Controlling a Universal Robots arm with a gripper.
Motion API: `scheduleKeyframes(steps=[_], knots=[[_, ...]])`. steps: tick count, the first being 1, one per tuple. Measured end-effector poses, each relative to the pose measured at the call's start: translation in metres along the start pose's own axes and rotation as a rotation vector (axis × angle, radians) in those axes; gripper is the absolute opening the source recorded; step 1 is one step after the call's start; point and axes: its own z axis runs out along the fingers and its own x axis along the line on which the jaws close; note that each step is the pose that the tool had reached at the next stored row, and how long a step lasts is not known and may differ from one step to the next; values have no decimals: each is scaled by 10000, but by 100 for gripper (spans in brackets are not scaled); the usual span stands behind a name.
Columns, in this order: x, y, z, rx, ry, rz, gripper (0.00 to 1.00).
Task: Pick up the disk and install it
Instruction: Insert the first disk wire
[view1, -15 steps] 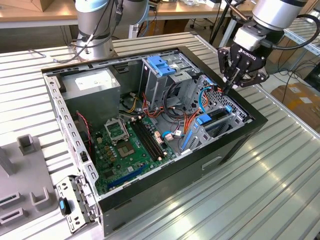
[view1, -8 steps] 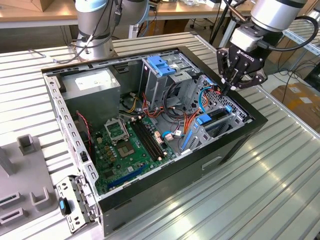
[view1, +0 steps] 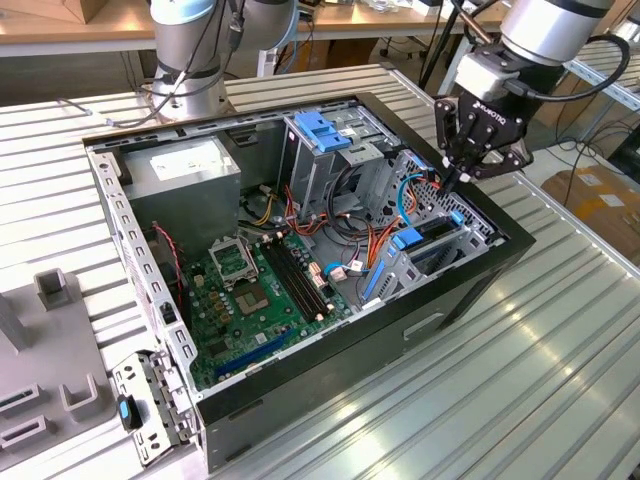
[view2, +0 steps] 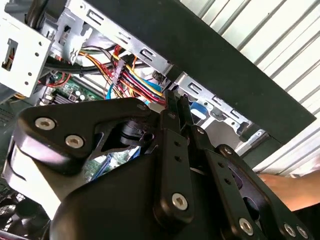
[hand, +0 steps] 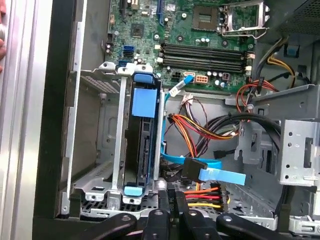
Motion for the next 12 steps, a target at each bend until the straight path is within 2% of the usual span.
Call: scheduleKeyframes(steps=[4,8,12], knots=[[3,26,3,0,1,41,16],[11,27,15,0,-10,371,16],[111,70,25,0,-8,378,16]])
